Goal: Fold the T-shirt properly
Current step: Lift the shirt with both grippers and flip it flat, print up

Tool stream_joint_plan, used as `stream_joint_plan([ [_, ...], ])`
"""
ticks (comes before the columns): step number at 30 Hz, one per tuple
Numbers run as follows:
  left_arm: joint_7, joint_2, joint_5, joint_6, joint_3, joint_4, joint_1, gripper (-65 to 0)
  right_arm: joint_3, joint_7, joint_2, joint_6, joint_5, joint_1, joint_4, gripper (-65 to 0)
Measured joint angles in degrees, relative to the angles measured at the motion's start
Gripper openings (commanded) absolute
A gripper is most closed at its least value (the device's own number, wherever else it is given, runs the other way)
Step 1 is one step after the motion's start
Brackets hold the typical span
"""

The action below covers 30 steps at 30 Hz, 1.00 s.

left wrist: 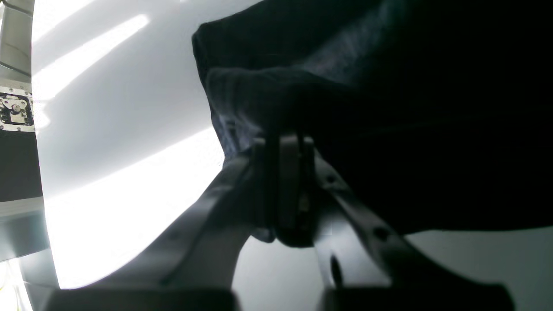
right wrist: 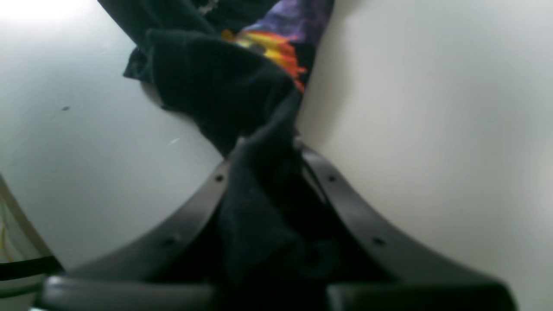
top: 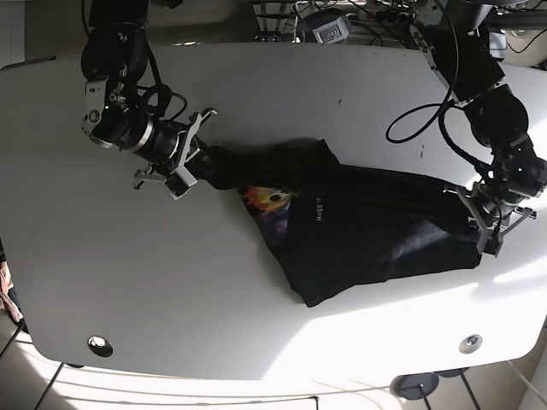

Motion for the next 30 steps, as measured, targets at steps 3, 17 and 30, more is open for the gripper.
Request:
stream_joint_plan([
  [3,0.1,0.2,0.6,0.0,-2.3,0.0,2.1,-65.0,0.7,-0.8,-1.6,-0.59,2.9,-4.0,0.9,-38.5],
  [17,0.0,-0.1,0.9,0.2,-2.1,0.2,2.2,-65.0,0.7,-0.5,5.5,-0.76,33.2,-7.7,-0.3,-18.2],
  [30,-0.3,-0.2,0.9,0.2,-2.3,0.2,4.3,-65.0,15.4,-0.6,-3.0,-0.96,13.3,-9.9,-11.9,-18.4],
])
